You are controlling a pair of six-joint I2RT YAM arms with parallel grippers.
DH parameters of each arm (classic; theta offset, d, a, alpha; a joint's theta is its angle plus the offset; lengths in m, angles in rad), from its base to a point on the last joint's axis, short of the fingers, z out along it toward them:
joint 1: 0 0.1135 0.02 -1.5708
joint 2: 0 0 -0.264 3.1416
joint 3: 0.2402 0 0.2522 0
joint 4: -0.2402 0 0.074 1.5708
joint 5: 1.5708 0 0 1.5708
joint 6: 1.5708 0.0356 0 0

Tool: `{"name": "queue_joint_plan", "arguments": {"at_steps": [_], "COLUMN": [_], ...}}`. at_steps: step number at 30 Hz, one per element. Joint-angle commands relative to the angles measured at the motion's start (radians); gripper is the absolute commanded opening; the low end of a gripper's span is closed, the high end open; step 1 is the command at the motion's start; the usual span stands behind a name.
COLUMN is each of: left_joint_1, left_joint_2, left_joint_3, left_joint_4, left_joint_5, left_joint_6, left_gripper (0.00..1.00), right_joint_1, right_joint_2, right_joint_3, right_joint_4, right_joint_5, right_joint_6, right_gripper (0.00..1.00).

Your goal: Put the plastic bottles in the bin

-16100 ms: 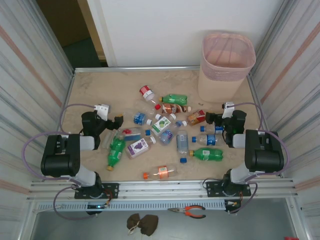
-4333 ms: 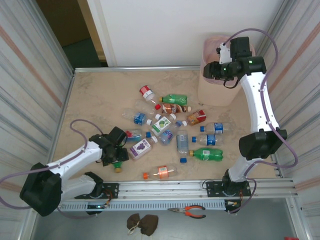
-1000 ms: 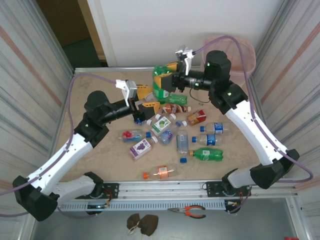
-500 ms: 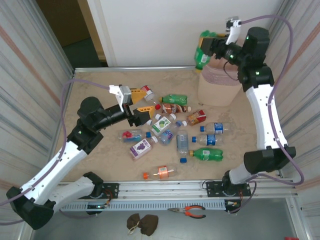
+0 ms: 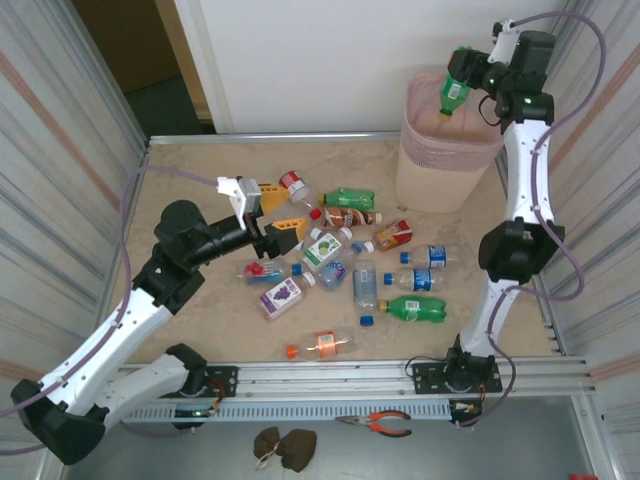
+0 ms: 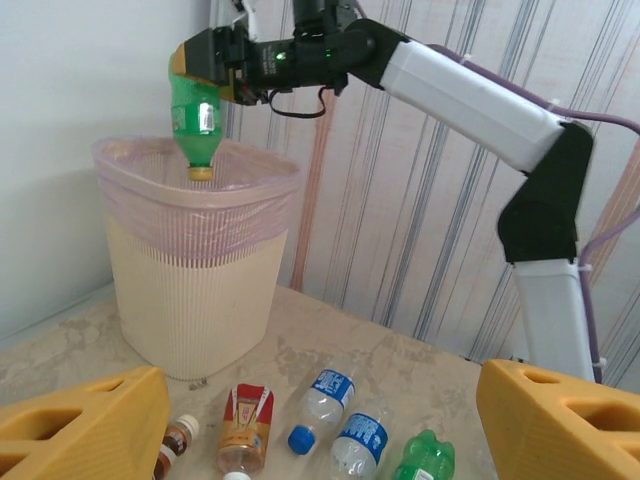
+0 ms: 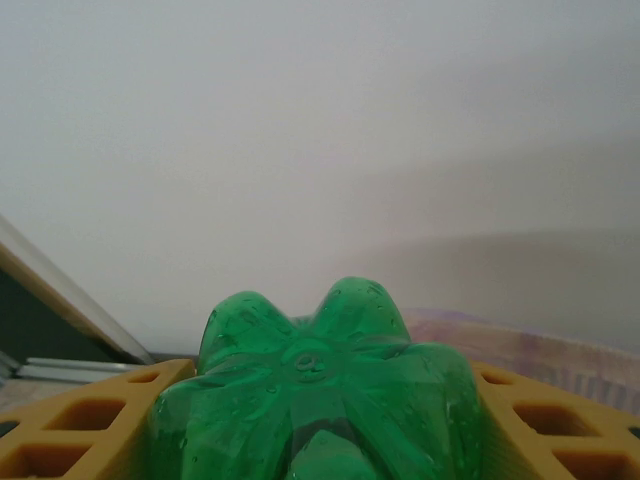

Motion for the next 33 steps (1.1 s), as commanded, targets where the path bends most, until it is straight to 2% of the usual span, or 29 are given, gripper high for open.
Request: {"name": "queue_joint_plan", "arguments": {"at_steps": [1,8,21,33], "left_joint_1": [-0.005,-0.003,-0.003,0.0], "left_joint_2": [-0.025,-0.035,-0.003,0.01], "left_joint_3": [-0.015,-0.031,-0.035,-0.044], "left_joint_4": [0.008,-0.034,-0.129,-0.245], "left_joint_5": [-0.027,-0.055,-0.123,-0.188], "left_joint_6": [0.001,0.016,0.055,0.093], "left_gripper": [0.81,0.81,0.81,0.81], "right_joint_1": [0.01,0.037,0.052,0.059], "right_joint_2": [0.08,0.205,0.368,0.411], "right_joint_3": [0.085,0.077,0.077,0.075], "right_joint_4": [-0.129,-0.259,-0.45,-0.483], "right_joint_5": [0.044,0.162,0.239,0.238], "right_joint_6": [-0.051,-0.128,-0.191,-0.195], "right_gripper": [0.51,0.51,0.51,0.66]}}
